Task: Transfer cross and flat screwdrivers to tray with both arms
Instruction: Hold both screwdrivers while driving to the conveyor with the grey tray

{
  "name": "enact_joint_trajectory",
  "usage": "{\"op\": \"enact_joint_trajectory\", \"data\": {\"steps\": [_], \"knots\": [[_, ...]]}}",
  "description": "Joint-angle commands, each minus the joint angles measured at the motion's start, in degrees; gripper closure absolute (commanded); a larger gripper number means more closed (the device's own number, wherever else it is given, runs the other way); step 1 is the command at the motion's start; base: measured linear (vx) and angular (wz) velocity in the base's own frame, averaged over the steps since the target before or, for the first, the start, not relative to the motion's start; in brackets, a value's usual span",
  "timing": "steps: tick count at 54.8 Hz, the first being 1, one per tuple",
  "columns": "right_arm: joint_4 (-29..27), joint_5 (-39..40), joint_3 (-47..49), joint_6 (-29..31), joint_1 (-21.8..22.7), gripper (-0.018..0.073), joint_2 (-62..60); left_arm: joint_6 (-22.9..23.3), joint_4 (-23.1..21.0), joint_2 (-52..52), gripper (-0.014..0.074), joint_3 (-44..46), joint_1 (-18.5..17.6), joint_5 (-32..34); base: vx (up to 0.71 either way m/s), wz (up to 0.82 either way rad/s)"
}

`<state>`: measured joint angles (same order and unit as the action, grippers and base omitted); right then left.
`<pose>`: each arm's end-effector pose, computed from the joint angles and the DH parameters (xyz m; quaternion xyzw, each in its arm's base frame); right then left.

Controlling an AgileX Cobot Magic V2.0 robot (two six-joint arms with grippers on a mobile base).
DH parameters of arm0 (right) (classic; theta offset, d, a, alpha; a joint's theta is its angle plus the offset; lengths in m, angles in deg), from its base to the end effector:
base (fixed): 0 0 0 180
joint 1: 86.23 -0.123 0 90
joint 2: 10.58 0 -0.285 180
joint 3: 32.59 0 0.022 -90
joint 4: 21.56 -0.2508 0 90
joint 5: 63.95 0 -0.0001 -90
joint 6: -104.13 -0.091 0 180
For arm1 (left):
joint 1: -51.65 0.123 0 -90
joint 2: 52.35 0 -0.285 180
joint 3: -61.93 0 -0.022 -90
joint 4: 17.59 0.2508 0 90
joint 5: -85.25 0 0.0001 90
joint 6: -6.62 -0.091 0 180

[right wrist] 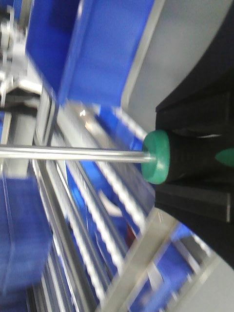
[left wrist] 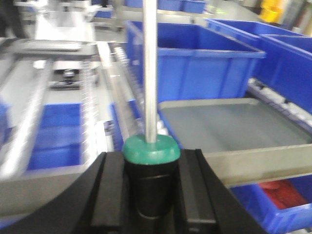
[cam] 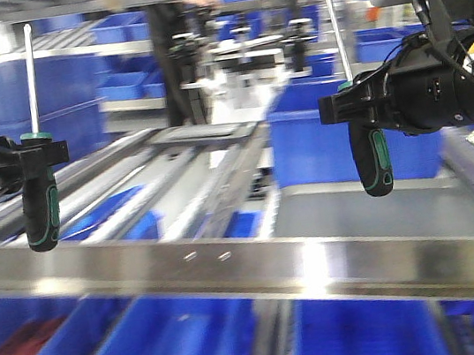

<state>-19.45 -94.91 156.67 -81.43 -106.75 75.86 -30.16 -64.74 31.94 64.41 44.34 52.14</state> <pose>0.2894 0.1065 0.4562 -0.1126 0.8018 0.1159 0.5754 0.2899 -0.0740 0.4414 0.1372 0.7781 -0.2270 0.5695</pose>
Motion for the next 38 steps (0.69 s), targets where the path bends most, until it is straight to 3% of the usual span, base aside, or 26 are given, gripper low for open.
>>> {"op": "enact_joint_trajectory", "data": {"steps": [1, 19, 38], "knots": [[0.4, 5.75, 2.18, -0.02, 0.1, 0.0567, -1.93, 0.48, -2.65, -1.92, 0.0593, 2.17, -0.23, 3.67, 0.33, -0.61], [0.4, 5.75, 2.18, -0.02, 0.1, 0.0567, -1.93, 0.48, -2.65, -1.92, 0.0593, 2.17, -0.23, 3.67, 0.3, -0.48], [0.4, 5.75, 2.18, -0.02, 0.1, 0.0567, -1.93, 0.48, -2.65, -1.92, 0.0593, 2.17, -0.23, 3.67, 0.25, -0.16]]}}
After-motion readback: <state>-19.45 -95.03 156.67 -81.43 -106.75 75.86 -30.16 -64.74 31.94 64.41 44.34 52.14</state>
